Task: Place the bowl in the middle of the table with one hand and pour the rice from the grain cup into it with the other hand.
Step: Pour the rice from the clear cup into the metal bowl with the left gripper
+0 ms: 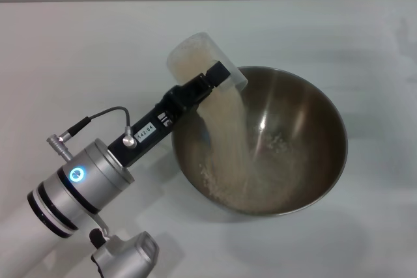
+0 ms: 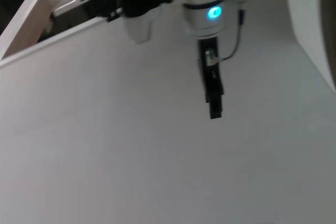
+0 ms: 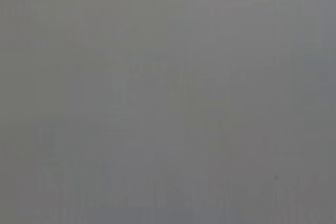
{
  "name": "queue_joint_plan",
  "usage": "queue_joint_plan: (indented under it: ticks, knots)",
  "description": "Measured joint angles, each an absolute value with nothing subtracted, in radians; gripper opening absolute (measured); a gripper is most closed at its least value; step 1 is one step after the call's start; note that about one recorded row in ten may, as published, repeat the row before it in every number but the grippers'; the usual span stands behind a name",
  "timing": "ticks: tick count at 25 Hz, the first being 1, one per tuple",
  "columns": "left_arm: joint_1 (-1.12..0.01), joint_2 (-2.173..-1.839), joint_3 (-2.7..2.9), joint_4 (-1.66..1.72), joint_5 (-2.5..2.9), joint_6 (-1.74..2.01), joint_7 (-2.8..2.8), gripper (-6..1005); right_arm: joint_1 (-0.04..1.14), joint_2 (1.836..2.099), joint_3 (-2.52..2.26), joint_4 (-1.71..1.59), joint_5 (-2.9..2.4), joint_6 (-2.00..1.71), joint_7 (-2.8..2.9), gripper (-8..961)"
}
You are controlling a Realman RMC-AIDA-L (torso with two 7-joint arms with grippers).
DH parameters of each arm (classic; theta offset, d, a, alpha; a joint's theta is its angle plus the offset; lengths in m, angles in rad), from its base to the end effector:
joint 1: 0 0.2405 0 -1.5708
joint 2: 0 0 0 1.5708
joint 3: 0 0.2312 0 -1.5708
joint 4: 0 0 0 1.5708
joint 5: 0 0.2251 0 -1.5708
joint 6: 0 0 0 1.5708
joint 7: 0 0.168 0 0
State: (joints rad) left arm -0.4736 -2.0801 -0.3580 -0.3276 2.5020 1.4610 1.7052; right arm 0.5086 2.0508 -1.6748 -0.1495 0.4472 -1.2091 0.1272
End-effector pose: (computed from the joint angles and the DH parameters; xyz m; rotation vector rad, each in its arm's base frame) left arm -0.1817 0.2788 -0.1009 -1.2419 1.5316 -0.0328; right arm 0.3086 0.3879 0.0567 -1.3776 0.4168 0.7409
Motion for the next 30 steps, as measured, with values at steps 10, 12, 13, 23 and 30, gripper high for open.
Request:
queue_joint_plan:
  ticks: [10,12,13,23,30]
  knots:
    - [-0.474,-2.080,-0.359,-0.327,2.545,1.464,1.968,30,0.510,2.051,-1.675,-0.146,0.451,-1.207,0.126,490]
    - [-0.472,-2.080,-0.357,-0.327,2.546,1.466,2.016,30,0.509,2.051,-1.675,-0.146,0.451,-1.207,0.126,490]
    - [-0.472,-2.080,-0.357,-0.326,2.547,1.466,2.027,30,0.509,2.051,-1.675,-0.146,0.451,-1.207,0.126,490]
    - [-0.465,-2.078,-0.358,-0.313,2.596,1.492,2.102,32,0.505,2.054,-1.675,-0.151,0.448,-1.212,0.124,489]
    - [-0.465,-2.078,-0.356,-0.308,2.611,1.487,2.102,33,0.495,2.062,-1.675,-0.151,0.450,-1.218,0.124,488]
